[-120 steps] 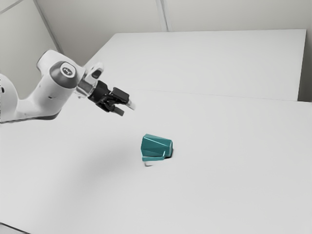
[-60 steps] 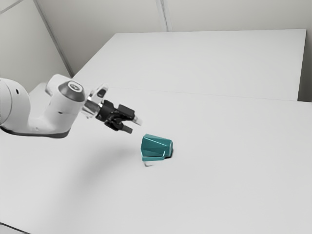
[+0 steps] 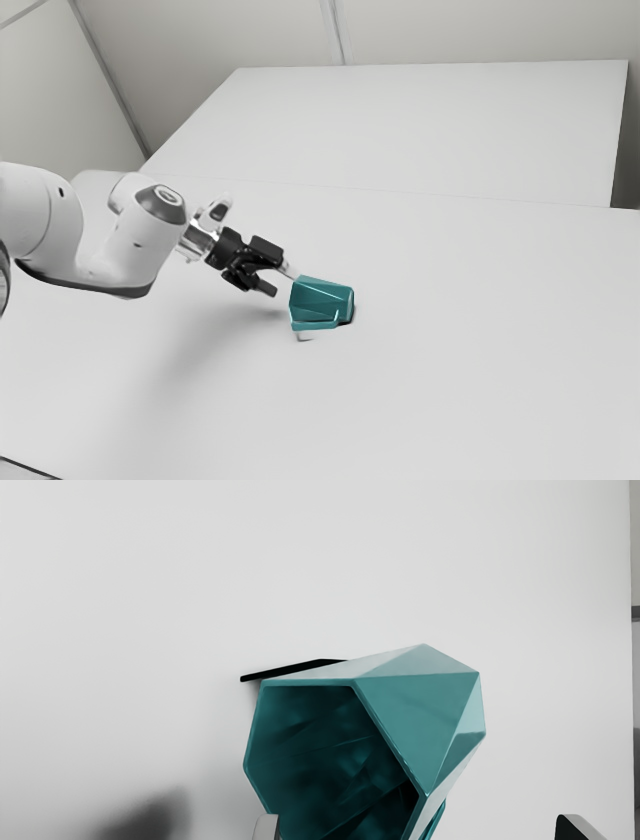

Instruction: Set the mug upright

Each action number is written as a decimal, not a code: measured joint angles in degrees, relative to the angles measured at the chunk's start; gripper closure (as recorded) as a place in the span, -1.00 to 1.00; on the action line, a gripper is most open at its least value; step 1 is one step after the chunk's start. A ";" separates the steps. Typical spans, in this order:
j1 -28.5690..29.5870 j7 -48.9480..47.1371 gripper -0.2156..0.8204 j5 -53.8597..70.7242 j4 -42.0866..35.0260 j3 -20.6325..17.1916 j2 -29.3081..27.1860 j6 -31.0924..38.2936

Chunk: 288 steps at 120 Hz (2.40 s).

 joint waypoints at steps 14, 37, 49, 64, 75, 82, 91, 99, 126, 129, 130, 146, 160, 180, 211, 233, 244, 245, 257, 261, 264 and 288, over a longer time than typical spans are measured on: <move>0.00 0.22 -0.58 -0.98 0.34 -0.34 0.93 0.10; -0.06 1.30 -0.58 -4.42 0.74 -1.23 1.88 0.20; -0.05 1.98 -0.58 -5.71 0.98 -1.75 2.23 0.23; -0.01 2.67 -0.58 -6.82 1.10 -2.40 2.87 0.23; -0.05 3.10 -0.58 -7.81 1.11 -2.98 3.32 0.25; -0.06 3.34 -0.58 -8.21 1.17 -3.32 3.57 0.29; -0.08 3.63 -0.58 -8.69 1.43 -3.67 3.92 0.34; -0.10 3.85 -0.58 -9.05 1.58 -3.94 4.25 0.41; -0.09 4.43 -0.21 -10.12 1.64 -4.35 4.82 0.76; -0.10 4.49 -0.16 -10.17 1.64 -4.38 4.83 0.84; -0.10 4.51 -0.14 -10.19 1.64 -4.39 4.83 0.86; -0.10 4.76 0.14 -10.29 1.70 -4.58 4.83 1.19; -0.10 4.94 0.35 -10.30 2.02 -4.61 4.83 1.48; -0.10 5.11 0.59 -10.09 2.59 -4.62 4.83 1.74; -0.10 5.17 0.82 -6.96 5.96 -4.61 4.45 1.36; -0.09 4.66 0.87 -0.97 9.07 -4.50 3.93 0.22; -0.09 3.89 0.89 3.22 10.87 -4.36 3.70 -0.92; -0.09 3.80 0.89 3.69 11.08 -4.35 3.67 -1.03; -0.13 2.23 0.90 10.18 13.80 -3.92 3.33 -3.08; -0.08 1.67 0.90 12.21 14.50 -3.59 3.21 -3.81; -0.03 1.23 0.91 13.66 14.99 -3.42 3.16 -4.39; -0.05 -3.55 0.91 26.36 17.80 -2.55 3.03 -9.22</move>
